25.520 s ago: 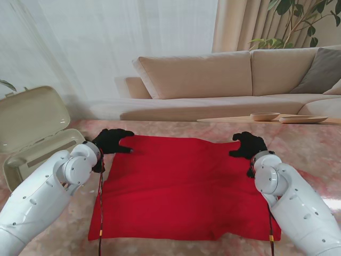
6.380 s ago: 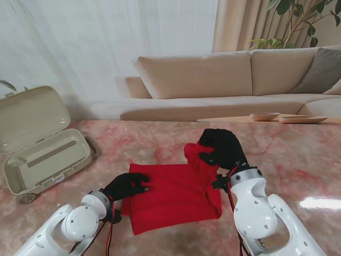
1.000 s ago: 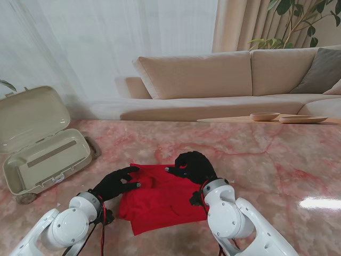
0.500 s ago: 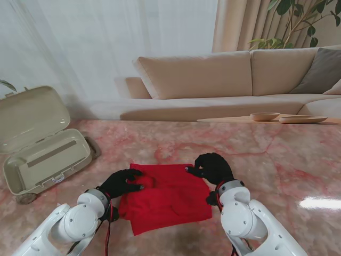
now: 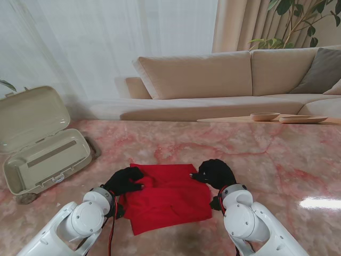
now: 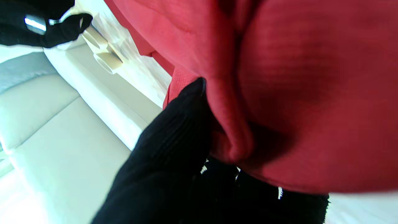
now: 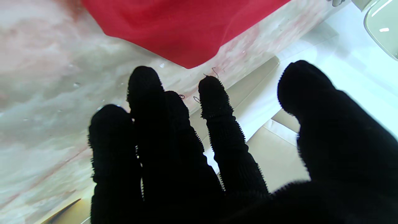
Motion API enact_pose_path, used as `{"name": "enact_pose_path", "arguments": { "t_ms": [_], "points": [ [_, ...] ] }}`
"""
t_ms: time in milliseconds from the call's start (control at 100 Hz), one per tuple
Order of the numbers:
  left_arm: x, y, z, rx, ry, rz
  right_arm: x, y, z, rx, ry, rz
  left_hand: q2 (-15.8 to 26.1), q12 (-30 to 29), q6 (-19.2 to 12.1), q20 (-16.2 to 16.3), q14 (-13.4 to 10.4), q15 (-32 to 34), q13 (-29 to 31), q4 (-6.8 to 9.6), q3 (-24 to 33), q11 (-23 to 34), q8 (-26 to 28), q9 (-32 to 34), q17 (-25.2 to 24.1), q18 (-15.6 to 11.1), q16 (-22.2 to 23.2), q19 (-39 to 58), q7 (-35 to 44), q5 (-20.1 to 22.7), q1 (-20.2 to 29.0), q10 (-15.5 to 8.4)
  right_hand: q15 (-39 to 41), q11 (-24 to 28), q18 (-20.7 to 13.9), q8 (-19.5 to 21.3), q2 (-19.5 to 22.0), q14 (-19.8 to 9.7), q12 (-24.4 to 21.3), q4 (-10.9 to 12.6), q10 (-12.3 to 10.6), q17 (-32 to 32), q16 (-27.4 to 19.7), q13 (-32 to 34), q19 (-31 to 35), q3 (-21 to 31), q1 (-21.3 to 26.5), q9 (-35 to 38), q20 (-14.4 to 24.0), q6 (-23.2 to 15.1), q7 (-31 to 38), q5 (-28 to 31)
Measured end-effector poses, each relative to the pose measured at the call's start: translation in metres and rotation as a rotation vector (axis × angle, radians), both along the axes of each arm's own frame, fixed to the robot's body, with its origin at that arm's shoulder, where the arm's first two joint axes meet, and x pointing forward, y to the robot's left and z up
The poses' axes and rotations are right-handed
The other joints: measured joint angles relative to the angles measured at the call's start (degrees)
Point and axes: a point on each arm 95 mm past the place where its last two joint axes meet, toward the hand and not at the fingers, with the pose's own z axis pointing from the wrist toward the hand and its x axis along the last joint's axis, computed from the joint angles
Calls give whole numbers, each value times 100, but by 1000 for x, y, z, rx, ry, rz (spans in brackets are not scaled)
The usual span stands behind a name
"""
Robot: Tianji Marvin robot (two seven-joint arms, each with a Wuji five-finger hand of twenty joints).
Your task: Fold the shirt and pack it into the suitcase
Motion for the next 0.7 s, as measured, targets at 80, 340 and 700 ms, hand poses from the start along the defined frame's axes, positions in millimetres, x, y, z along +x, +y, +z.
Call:
{"name": "enact_pose_path", "arguments": {
  "t_ms": [80,340,700],
  "points": [
    [1,-1,-2,-27,-8,20,0,-1,-3,-12,14,6,-150,0,-77,53,0,6,0,-136,388,99,192,0,0,0,57,10,225,-41,-4,-42,0,0,0,1,-1,0,0,0,0,-7,0,-2,0,0,0,0,0,0,0,0],
    [2,-4,3,-144,-92,22,0,-3,-11,-28,49,10,-441,1,-157,112,0,153,1,-211,1242,231,612,57,0,1,222,11,387,-38,-14,-88,-1,0,0,1,-4,4,0,0,-2,-48,0,-50,-1,50,0,0,0,0,-1,0],
    [-2,-2,19,-208,-242,92,-1,-4,-15,-33,66,7,-578,49,-293,115,0,155,146,-257,1608,237,739,57,17,35,448,13,448,-16,-142,-150,-7,0,0,1,-7,10,0,0,-6,-94,0,-109,-4,54,1,0,1,0,-1,0]
  ]
}}
